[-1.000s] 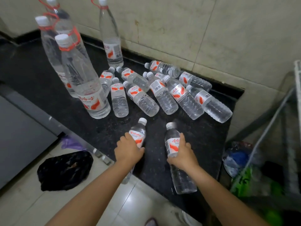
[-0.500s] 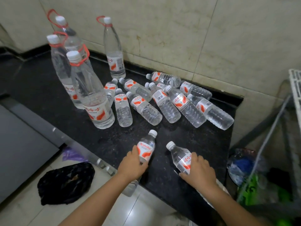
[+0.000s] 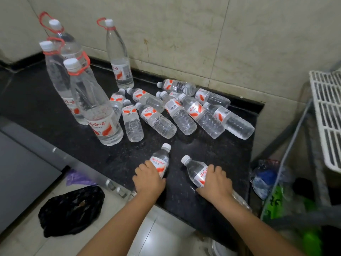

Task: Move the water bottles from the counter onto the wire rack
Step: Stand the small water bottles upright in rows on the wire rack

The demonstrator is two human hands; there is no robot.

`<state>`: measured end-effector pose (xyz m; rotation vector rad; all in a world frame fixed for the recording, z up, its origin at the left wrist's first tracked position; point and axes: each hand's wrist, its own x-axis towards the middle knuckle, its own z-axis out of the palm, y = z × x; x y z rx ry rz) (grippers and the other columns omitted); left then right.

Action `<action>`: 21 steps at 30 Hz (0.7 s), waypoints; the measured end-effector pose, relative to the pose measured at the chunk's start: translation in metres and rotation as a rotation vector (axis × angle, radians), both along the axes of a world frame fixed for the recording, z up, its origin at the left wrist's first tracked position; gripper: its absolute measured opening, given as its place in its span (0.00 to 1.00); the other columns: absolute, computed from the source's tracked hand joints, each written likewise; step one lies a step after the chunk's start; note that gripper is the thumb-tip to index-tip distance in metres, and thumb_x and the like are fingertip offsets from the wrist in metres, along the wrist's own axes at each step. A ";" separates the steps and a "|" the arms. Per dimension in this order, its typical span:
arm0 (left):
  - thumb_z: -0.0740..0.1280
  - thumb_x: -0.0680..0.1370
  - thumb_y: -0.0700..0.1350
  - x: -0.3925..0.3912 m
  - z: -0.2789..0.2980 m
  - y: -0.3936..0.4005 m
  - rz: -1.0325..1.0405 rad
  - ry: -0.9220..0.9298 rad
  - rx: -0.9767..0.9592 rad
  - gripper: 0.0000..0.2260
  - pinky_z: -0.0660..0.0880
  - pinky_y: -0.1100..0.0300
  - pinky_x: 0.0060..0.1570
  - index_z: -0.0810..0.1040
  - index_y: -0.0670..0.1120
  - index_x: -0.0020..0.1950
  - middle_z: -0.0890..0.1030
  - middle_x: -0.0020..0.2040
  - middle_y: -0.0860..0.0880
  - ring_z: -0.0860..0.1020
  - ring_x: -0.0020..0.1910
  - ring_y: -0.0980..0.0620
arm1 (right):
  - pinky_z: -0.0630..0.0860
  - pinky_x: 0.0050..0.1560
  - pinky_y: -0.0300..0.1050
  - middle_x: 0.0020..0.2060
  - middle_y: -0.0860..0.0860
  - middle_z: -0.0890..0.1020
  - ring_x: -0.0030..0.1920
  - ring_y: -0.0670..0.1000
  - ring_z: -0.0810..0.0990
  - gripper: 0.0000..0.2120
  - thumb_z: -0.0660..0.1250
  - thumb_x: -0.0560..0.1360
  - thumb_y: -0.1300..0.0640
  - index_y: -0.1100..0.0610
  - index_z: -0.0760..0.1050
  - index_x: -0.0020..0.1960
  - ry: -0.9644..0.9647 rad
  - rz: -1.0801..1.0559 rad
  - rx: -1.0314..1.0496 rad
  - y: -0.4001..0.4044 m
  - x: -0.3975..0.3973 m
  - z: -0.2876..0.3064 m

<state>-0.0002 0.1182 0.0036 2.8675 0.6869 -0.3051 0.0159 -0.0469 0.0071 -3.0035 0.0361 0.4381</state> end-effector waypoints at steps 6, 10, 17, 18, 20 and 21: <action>0.66 0.72 0.55 0.000 0.002 -0.004 -0.065 -0.088 0.060 0.26 0.70 0.54 0.56 0.62 0.42 0.61 0.68 0.61 0.43 0.68 0.61 0.45 | 0.69 0.60 0.47 0.62 0.56 0.68 0.62 0.55 0.70 0.33 0.71 0.67 0.45 0.59 0.60 0.63 -0.082 -0.067 0.061 0.001 0.005 0.015; 0.67 0.72 0.55 0.019 0.034 -0.012 -0.087 -0.218 0.019 0.26 0.69 0.52 0.56 0.63 0.41 0.60 0.69 0.60 0.42 0.68 0.60 0.43 | 0.68 0.62 0.48 0.63 0.57 0.67 0.63 0.57 0.69 0.34 0.71 0.68 0.45 0.61 0.60 0.64 -0.216 -0.115 0.174 -0.001 0.029 0.056; 0.69 0.71 0.52 0.074 0.144 -0.048 -0.166 -0.649 -0.109 0.29 0.66 0.49 0.56 0.65 0.35 0.63 0.71 0.59 0.36 0.68 0.59 0.38 | 0.66 0.62 0.48 0.63 0.58 0.67 0.64 0.58 0.67 0.36 0.70 0.68 0.43 0.63 0.60 0.64 -0.556 -0.197 0.385 -0.033 0.072 0.177; 0.70 0.70 0.52 0.081 0.161 -0.058 -0.183 -0.714 -0.125 0.30 0.65 0.49 0.56 0.66 0.35 0.62 0.72 0.58 0.36 0.69 0.58 0.38 | 0.66 0.61 0.48 0.62 0.58 0.68 0.63 0.58 0.68 0.36 0.71 0.68 0.43 0.63 0.60 0.64 -0.606 -0.210 0.405 -0.043 0.075 0.195; 0.71 0.69 0.52 0.090 0.194 -0.084 -0.225 -0.823 -0.166 0.30 0.66 0.49 0.56 0.66 0.35 0.62 0.72 0.57 0.36 0.69 0.57 0.38 | 0.67 0.60 0.48 0.61 0.59 0.68 0.63 0.59 0.68 0.36 0.71 0.67 0.43 0.64 0.61 0.62 -0.706 -0.247 0.443 -0.070 0.077 0.229; 0.71 0.70 0.52 0.093 0.208 -0.099 -0.248 -0.856 -0.193 0.30 0.66 0.50 0.55 0.66 0.35 0.63 0.72 0.58 0.36 0.68 0.57 0.39 | 0.67 0.60 0.48 0.61 0.59 0.68 0.63 0.59 0.68 0.35 0.72 0.67 0.44 0.64 0.61 0.62 -0.754 -0.268 0.461 -0.085 0.077 0.243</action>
